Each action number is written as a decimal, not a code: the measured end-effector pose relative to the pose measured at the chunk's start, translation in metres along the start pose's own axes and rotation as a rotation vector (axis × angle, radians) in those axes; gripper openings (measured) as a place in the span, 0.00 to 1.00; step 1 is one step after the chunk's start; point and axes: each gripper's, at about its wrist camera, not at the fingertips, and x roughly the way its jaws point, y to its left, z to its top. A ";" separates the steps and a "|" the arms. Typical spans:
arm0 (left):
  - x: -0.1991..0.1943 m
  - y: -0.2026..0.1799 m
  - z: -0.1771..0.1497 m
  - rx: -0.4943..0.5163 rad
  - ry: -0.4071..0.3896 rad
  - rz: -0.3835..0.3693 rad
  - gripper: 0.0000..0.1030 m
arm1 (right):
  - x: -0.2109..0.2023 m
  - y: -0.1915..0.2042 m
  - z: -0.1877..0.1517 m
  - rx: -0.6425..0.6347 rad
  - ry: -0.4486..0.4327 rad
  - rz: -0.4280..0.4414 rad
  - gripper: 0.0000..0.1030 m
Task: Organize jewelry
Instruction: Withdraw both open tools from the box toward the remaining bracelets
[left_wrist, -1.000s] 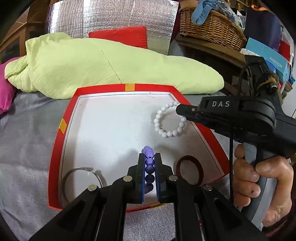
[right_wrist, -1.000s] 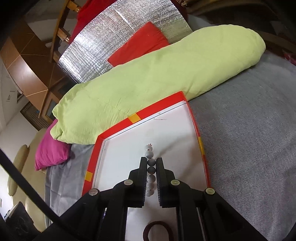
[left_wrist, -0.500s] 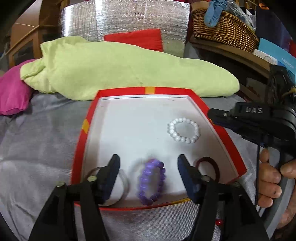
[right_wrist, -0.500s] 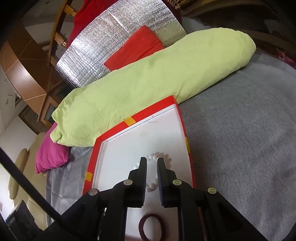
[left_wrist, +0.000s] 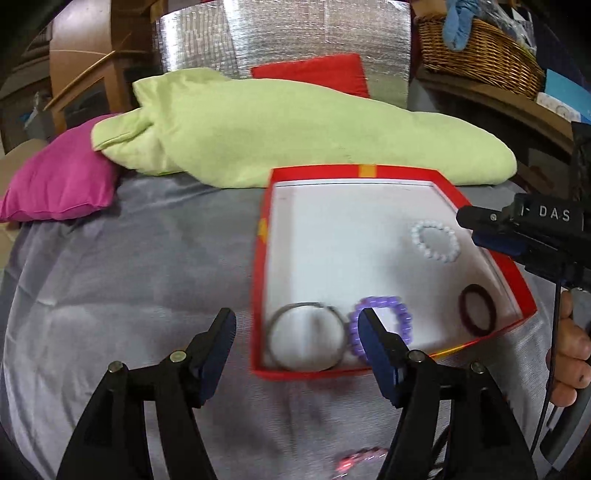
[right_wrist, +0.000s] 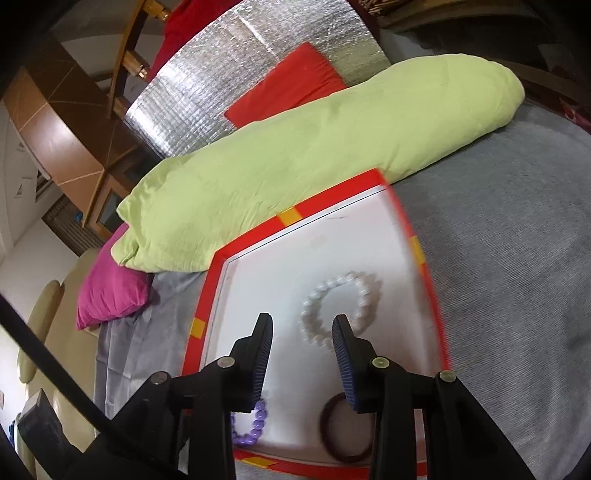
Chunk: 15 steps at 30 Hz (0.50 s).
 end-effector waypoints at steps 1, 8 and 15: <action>-0.002 0.005 0.000 -0.007 0.000 0.006 0.68 | 0.001 0.005 -0.002 -0.006 0.002 0.002 0.36; -0.010 0.034 -0.006 -0.019 0.003 0.058 0.68 | 0.011 0.036 -0.017 -0.067 0.019 0.009 0.36; -0.016 0.060 -0.014 -0.031 0.017 0.098 0.68 | 0.017 0.065 -0.032 -0.131 0.044 0.022 0.36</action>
